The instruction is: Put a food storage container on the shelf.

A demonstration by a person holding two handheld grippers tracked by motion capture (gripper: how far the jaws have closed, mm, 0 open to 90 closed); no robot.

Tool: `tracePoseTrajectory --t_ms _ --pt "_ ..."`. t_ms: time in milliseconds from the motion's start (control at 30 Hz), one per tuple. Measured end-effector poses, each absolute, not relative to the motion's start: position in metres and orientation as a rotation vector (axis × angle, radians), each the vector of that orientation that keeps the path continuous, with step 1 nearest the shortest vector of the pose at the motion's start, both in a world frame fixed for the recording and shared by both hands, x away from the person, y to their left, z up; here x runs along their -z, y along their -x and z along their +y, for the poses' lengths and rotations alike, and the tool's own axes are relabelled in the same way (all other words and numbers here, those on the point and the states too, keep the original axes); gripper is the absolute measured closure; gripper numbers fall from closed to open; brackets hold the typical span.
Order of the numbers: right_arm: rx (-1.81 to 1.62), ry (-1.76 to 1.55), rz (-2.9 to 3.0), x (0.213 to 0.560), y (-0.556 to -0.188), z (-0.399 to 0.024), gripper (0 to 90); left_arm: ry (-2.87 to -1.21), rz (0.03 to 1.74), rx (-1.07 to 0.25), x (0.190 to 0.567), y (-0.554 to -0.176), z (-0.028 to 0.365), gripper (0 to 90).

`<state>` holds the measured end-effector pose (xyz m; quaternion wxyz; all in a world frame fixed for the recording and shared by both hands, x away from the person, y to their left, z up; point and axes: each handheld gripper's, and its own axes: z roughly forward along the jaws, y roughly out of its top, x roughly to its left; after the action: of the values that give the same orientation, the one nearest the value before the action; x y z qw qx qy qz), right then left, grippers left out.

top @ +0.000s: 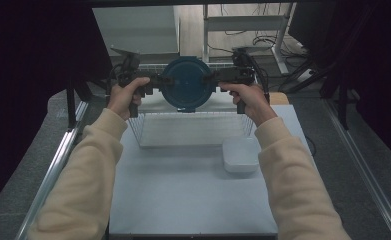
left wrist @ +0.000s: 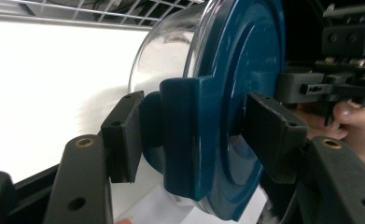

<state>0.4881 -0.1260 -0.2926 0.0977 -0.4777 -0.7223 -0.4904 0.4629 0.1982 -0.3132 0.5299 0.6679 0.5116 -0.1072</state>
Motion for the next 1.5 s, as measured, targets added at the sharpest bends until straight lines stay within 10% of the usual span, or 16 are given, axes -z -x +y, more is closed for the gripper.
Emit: tracePoseTrajectory --t_ms 833,1067,1500 --pt "1.37 1.556 -1.905 0.317 -0.525 -0.131 35.4 -1.481 1.294 0.397 0.339 -0.497 0.198 34.8" --pt "1.467 1.619 -2.046 0.303 -0.509 -0.126 12.4 -1.519 1.298 0.116 0.327 -0.482 0.199 21.4" --pt "1.643 1.409 -2.435 0.283 -0.44 -0.149 18.3 -1.692 1.147 -0.218 0.306 -0.4 0.206 24.4"
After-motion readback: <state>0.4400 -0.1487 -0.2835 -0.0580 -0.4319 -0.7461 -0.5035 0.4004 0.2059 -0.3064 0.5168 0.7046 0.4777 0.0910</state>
